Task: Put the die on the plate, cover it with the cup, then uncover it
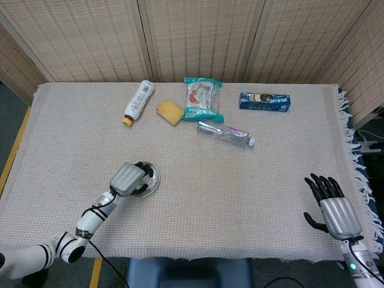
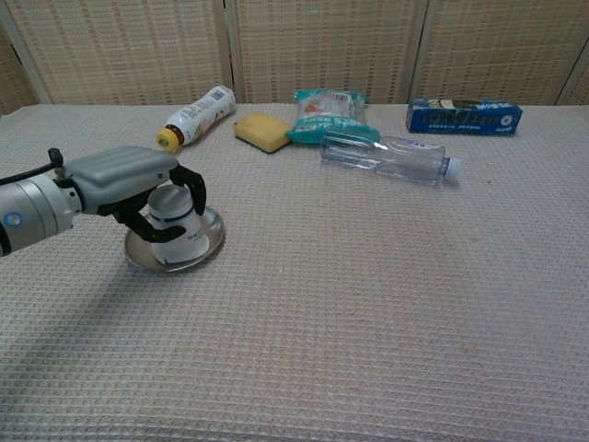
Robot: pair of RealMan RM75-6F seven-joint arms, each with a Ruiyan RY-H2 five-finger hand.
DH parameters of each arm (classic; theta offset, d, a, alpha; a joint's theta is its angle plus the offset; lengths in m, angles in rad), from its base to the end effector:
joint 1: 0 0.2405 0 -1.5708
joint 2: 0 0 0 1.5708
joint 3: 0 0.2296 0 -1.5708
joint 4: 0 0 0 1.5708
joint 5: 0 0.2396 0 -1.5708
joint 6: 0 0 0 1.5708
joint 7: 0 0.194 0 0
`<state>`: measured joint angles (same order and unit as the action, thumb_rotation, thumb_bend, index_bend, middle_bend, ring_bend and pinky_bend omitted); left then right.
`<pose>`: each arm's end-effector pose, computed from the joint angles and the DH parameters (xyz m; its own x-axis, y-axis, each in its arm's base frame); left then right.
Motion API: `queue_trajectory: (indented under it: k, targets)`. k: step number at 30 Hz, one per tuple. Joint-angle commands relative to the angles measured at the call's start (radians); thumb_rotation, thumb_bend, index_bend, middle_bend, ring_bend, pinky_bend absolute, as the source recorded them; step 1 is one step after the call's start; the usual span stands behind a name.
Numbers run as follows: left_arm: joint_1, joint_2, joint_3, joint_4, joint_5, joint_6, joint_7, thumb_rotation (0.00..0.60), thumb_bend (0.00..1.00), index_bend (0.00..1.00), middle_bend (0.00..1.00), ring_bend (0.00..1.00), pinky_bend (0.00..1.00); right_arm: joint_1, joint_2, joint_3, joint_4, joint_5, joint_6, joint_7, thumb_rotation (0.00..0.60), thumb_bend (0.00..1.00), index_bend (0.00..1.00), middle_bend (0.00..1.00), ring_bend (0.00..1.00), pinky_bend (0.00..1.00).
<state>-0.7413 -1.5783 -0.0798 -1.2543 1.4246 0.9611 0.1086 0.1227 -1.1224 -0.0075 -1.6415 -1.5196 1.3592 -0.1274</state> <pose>-0.1409 0.3769 -0.0747 0.5481 0.1978 0.8127 0.7548 -0.5357 -0.3786 -0.2946 -0.2251 0.0818 0.4886 -0.1633 0.8571 -0.8725 -0.0837 0.4814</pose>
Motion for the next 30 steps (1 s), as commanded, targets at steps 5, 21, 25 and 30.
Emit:
queue_trajectory:
  k: [5, 21, 25, 30]
  targets:
    - [-0.008, 0.011, -0.014, 0.003, -0.035, -0.025, 0.013, 0.600, 0.43, 0.43, 0.48, 0.36, 0.66, -0.001, 0.002, 0.000, -0.001, -0.002, 0.003, 0.004, 0.527, 0.22, 0.00, 0.00, 0.00, 0.00]
    - [0.046, 0.096, 0.013, -0.124, 0.010, 0.076, 0.035, 0.600, 0.44, 0.43, 0.48, 0.36, 0.66, -0.004, 0.002, 0.002, -0.005, 0.005, 0.005, -0.006, 0.526, 0.22, 0.00, 0.00, 0.00, 0.00]
    - [0.095, 0.156, 0.026, -0.169, -0.007, 0.123, 0.074, 0.600, 0.44, 0.43, 0.48, 0.36, 0.66, -0.006, 0.005, 0.000, -0.007, -0.003, 0.011, -0.002, 0.526, 0.22, 0.00, 0.00, 0.00, 0.00]
    - [0.189, 0.208, 0.074, -0.193, -0.017, 0.198, 0.071, 0.600, 0.44, 0.42, 0.47, 0.36, 0.66, -0.008, 0.006, -0.003, -0.009, -0.013, 0.017, 0.000, 0.527, 0.22, 0.00, 0.00, 0.00, 0.00]
